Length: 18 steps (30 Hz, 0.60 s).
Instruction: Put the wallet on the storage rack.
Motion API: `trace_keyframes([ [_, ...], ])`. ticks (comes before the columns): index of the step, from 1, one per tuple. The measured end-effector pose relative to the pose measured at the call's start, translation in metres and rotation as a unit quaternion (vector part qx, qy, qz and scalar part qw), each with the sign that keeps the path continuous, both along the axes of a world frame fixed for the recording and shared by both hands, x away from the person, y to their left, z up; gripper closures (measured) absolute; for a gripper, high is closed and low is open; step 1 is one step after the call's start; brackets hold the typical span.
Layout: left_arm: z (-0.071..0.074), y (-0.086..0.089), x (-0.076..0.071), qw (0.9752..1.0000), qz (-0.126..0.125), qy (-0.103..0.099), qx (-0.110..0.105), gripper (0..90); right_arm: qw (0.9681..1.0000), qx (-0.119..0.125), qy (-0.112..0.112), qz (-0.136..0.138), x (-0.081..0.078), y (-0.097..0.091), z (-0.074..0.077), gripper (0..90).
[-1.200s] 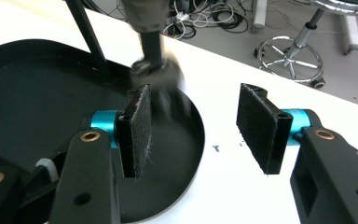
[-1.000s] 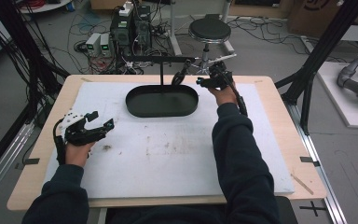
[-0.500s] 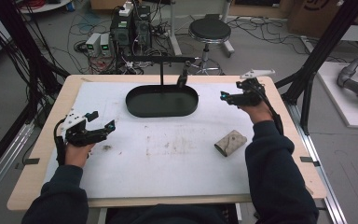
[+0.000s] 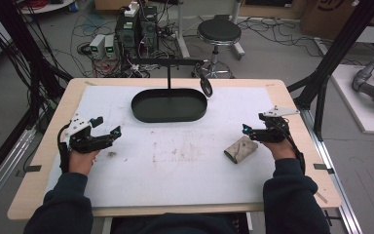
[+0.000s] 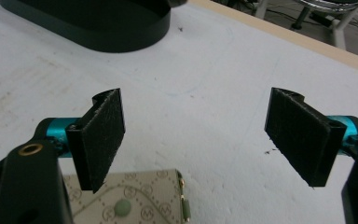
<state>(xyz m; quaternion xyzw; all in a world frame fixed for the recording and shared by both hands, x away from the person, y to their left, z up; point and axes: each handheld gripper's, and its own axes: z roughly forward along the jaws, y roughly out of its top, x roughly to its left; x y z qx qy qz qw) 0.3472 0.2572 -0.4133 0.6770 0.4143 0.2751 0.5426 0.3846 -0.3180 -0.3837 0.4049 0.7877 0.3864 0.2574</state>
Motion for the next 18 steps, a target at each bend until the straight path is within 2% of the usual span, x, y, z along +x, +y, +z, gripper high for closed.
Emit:
trace_keyframes([
  [3, -0.001, 0.0, 0.002, 1.0, 0.0, -0.001, -0.002, 17.9, 0.9998, -0.01, -0.013, -0.013, -0.012, -0.003, -0.005, 20.5],
  [7, 0.001, -0.001, 0.003, 1.0, -0.005, -0.005, -0.002, 17.9, 0.9996, -0.02, -0.012, -0.015, -0.018, -0.003, -0.006, 20.5],
  [18, 0.002, -0.004, 0.002, 1.0, -0.005, -0.007, 0.003, 17.9, 0.9986, -0.037, 0.038, 0.002, -0.017, -0.006, -0.019, 20.5],
])
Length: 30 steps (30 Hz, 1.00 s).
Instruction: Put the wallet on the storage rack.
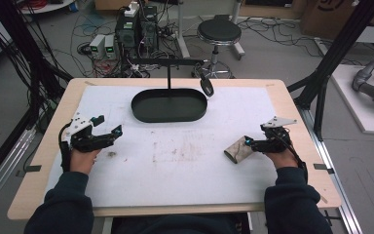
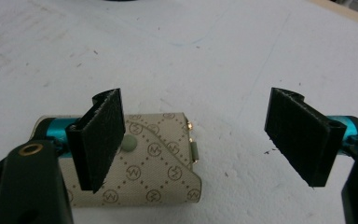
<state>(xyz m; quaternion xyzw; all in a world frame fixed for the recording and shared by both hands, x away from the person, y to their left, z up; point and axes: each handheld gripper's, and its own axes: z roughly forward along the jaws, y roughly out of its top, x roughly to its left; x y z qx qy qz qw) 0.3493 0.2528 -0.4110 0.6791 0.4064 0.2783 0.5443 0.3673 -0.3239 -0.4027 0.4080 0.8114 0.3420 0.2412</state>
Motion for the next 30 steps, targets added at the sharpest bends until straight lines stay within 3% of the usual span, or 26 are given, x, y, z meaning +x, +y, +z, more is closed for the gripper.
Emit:
trace_keyframes([
  [2, 0.0, -0.001, 0.001, 1.0, -0.002, 0.002, 0.0, 18.1, 1.0, -0.001, 0.008, -0.003, 0.0, -0.002, -0.002, 20.7],
  [3, -0.001, -0.002, 0.002, 1.0, -0.002, 0.003, -0.001, 18.2, 0.9996, 0.005, 0.026, -0.01, -0.001, -0.006, -0.002, 22.8],
  [8, -0.002, -0.002, 0.004, 1.0, -0.005, 0.008, -0.002, 18.4, 0.9988, 0.018, 0.043, -0.016, 0.0, -0.011, -0.001, 24.7],
  [13, -0.002, -0.003, 0.003, 1.0, -0.004, 0.008, -0.001, 18.5, 0.9947, 0.033, 0.097, 0.007, 0.004, -0.004, -0.012, 24.6],
  [16, -0.002, -0.003, 0.003, 0.9999, -0.006, 0.011, 0.002, 18.9, 0.9924, 0.031, 0.117, 0.02, 0.007, 0.001, -0.02, 24.2],
  [18, -0.003, -0.004, 0.004, 0.9999, -0.005, 0.013, -0.001, 19.1, 0.991, 0.038, 0.12, 0.046, 0.012, 0.0, -0.023, 29.1],
  [21, -0.003, -0.004, 0.004, 0.9999, -0.005, 0.016, 0.001, 19.1, 0.9902, 0.04, 0.119, 0.062, 0.015, -0.001, -0.024, 31.0],
  [24, -0.003, -0.005, 0.004, 0.9999, -0.005, 0.016, 0.001, 19.1, 0.9894, 0.029, 0.114, 0.086, 0.02, 0.0, -0.022, 36.4],
  [30, -0.003, -0.004, 0.004, 0.9999, -0.003, 0.016, 0.004, 19.1, 0.9876, -0.006, 0.075, 0.138, 0.035, 0.007, -0.022, 36.8],
])
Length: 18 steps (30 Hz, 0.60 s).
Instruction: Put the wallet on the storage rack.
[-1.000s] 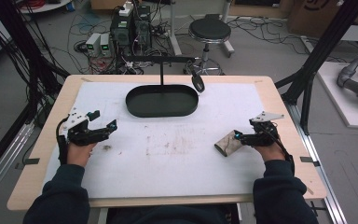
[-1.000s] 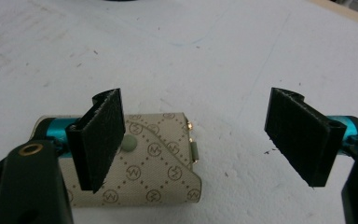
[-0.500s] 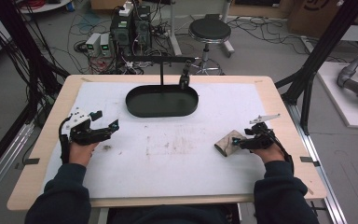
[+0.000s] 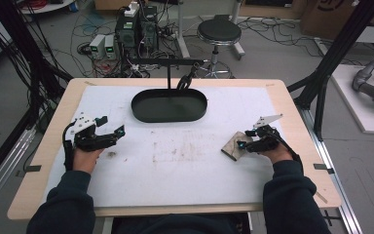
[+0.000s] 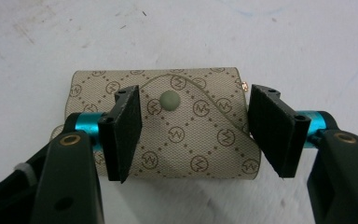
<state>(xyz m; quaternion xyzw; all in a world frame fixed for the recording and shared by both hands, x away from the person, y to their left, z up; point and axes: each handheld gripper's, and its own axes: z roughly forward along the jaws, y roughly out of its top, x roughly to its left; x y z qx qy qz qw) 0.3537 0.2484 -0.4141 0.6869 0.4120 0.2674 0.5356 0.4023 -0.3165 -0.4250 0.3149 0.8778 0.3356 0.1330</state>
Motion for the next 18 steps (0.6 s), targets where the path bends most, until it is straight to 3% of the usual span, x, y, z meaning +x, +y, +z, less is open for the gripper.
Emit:
trace_keyframes([
  [2, 0.0, 0.0, 0.0, 1.0, 0.001, 0.0, -0.001, 19.1, 0.9996, -0.013, -0.018, 0.02, 0.005, 0.003, 0.001, 36.8],
  [4, 0.0, 0.001, 0.0, 1.0, 0.002, 0.0, -0.001, 19.1, 0.9978, -0.035, -0.042, 0.036, 0.007, 0.009, 0.004, 43.1],
  [6, 0.0, 0.001, 0.0, 1.0, 0.002, 0.0, -0.004, 19.1, 0.9967, -0.052, -0.055, 0.029, 0.007, 0.015, 0.007, 41.1],
  [7, 0.0, 0.001, 0.0, 1.0, 0.003, -0.001, -0.002, 19.1, 0.9966, -0.059, -0.055, 0.013, 0.006, 0.017, 0.008, 36.1],
  [9, 0.0, 0.002, 0.0, 1.0, 0.003, -0.001, -0.002, 19.1, 0.996, -0.059, -0.046, -0.048, 0.005, 0.02, 0.011, 26.2],
  [10, 0.0, 0.002, 0.0, 1.0, 0.003, -0.001, -0.001, 19.1, 0.9936, -0.051, -0.033, -0.095, 0.002, 0.021, 0.013, 25.7],
  [12, 0.001, 0.001, -0.001, 1.0, 0.002, 0.0, -0.001, 19.1, 0.9823, -0.024, -0.006, -0.186, -0.003, 0.021, 0.015, 21.9],
  [13, 0.001, 0.001, -0.001, 1.0, 0.002, -0.001, -0.001, 19.1, 0.9724, 0.007, 0.009, -0.233, -0.005, 0.021, 0.015, 17.9],
  [14, 0.001, 0.001, -0.001, 1.0, 0.002, -0.001, -0.002, 19.1, 0.9639, 0.036, 0.022, -0.263, -0.008, 0.023, 0.015, 17.9],
  [15, 0.001, 0.001, -0.001, 1.0, 0.002, -0.002, -0.001, 19.1, 0.959, 0.055, 0.032, -0.276, -0.011, 0.025, 0.014, 17.9],
  [16, 0.001, 0.001, -0.001, 1.0, 0.001, -0.001, -0.001, 19.1, 0.9565, 0.066, 0.037, -0.282, -0.014, 0.028, 0.012, 17.9],
  [18, 0.001, 0.002, -0.001, 1.0, 0.002, -0.002, -0.001, 19.2, 0.9536, 0.066, 0.044, -0.29, -0.018, 0.038, 0.008, 17.9],
])
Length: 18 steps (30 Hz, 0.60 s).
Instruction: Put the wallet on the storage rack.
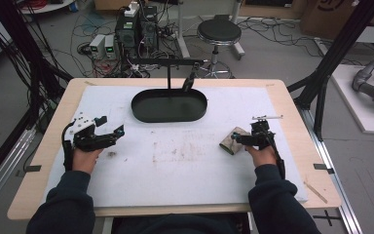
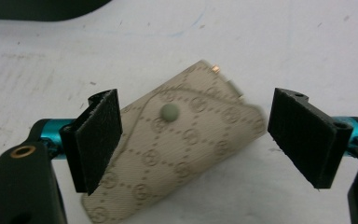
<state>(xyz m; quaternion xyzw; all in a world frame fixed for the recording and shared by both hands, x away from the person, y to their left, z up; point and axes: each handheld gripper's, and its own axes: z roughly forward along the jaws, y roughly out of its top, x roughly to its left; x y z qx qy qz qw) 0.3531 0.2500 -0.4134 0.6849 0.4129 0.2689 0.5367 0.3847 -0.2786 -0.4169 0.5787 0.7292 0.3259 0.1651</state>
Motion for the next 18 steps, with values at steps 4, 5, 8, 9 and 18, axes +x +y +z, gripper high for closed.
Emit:
trace_keyframes([
  [4, 0.0, 0.0, 0.0, 1.0, 0.001, -0.001, -0.003, 19.2, 0.9991, -0.042, -0.003, 0.001, -0.001, 0.02, -0.004, 17.5],
  [5, 0.0, 0.0, 0.0, 1.0, 0.002, -0.001, -0.002, 19.2, 0.9986, -0.052, -0.001, 0.002, 0.0, 0.021, -0.006, 17.6],
  [8, 0.0, 0.0, 0.0, 1.0, 0.001, 0.0, -0.002, 19.2, 0.9962, -0.082, -0.01, 0.029, 0.001, 0.023, -0.008, 18.0],
  [9, 0.0, 0.0, -0.001, 1.0, 0.001, 0.0, -0.003, 19.2, 0.9949, -0.091, -0.013, 0.042, 0.002, 0.022, -0.009, 18.5],
  [18, 0.0, -0.002, -0.001, 1.0, 0.0, -0.002, 0.004, 19.8, 0.9599, -0.148, -0.048, 0.233, 0.008, 0.012, 0.0, 41.6],
])
